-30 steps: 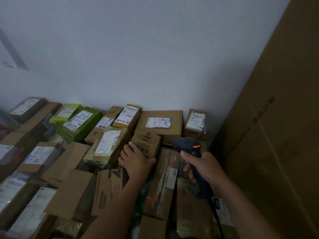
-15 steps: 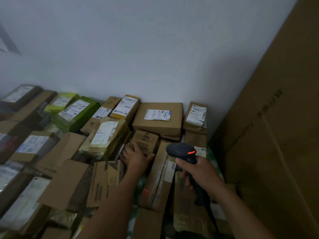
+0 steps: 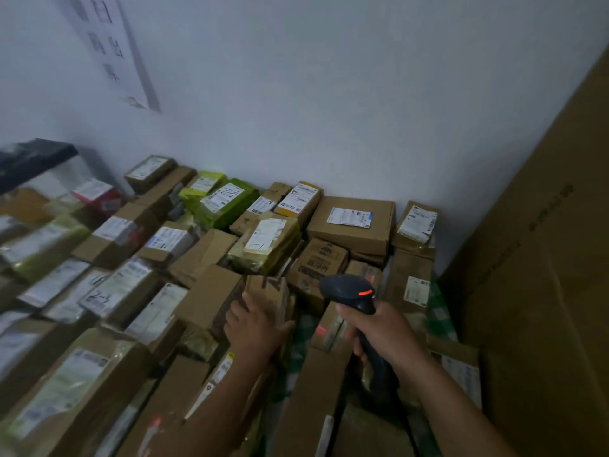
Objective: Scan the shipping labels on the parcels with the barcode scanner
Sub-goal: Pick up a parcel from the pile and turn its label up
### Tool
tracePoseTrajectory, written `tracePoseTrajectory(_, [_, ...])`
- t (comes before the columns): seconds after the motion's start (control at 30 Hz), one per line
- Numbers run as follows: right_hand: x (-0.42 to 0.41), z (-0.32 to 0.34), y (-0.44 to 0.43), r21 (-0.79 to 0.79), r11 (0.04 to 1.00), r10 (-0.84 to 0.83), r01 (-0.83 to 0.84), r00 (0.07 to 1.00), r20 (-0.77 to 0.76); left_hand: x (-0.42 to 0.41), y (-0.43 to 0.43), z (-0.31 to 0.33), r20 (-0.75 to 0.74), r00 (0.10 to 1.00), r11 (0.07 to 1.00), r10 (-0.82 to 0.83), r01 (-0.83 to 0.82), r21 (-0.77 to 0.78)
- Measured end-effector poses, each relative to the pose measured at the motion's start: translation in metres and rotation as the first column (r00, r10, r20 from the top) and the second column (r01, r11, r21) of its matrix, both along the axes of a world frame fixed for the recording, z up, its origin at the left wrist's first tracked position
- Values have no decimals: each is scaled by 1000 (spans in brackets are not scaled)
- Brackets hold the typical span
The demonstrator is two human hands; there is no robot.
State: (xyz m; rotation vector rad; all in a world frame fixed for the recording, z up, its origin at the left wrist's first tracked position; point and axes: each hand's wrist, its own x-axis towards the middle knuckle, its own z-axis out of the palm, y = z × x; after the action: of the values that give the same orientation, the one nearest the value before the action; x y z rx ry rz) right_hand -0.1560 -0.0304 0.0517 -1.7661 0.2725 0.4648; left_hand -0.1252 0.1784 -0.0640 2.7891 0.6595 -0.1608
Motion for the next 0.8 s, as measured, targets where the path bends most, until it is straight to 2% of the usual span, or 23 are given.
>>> tracePoseTrajectory(0.1, [-17, 1, 11, -12, 1000, 4, -4, 1000, 4, -4, 11, -2, -50, 998, 987, 35, -43, -155])
tracePoseTrajectory(0.23, [-36, 0, 24, -9, 998, -62, 63, 998, 17, -5, 21, 13, 100, 991, 935, 88, -47, -351])
tracePoseTrajectory(0.33, [-47, 6, 36, 9, 992, -127, 127, 989, 72, -13, 30, 33, 216, 972, 800, 93, 56, -597])
tracePoseTrajectory(0.4, [-53, 12, 44, 37, 985, -174, 171, 978, 117, -21, 34, 44, 255, 963, 699, 90, 121, -705])
tracePoseTrajectory(0.53, [-65, 21, 56, 74, 970, -240, 231, 958, 155, -37, 38, 56, 290, 956, 578, 49, 209, -789])
tracePoseTrajectory(0.8, [-88, 39, 56, 118, 954, -292, 277, 947, 136, -50, 61, 62, 152, 977, 492, 147, 61, -868])
